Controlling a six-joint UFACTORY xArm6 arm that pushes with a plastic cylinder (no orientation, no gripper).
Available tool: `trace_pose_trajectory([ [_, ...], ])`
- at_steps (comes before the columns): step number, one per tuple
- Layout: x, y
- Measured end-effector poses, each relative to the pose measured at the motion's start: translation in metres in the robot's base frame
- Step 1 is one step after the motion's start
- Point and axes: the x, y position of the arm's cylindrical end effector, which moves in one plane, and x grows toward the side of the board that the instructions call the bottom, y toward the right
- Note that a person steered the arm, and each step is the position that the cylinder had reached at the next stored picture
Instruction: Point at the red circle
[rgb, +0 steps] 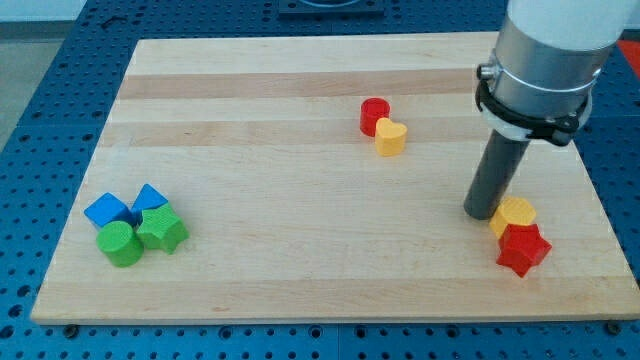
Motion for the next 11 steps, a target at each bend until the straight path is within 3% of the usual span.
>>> trace_pose_trajectory([
  [1,-0.009,0.001],
  [5,-0.175,0.008],
  [8,-0.176,-0.061],
  [11,-0.176,-0.085],
])
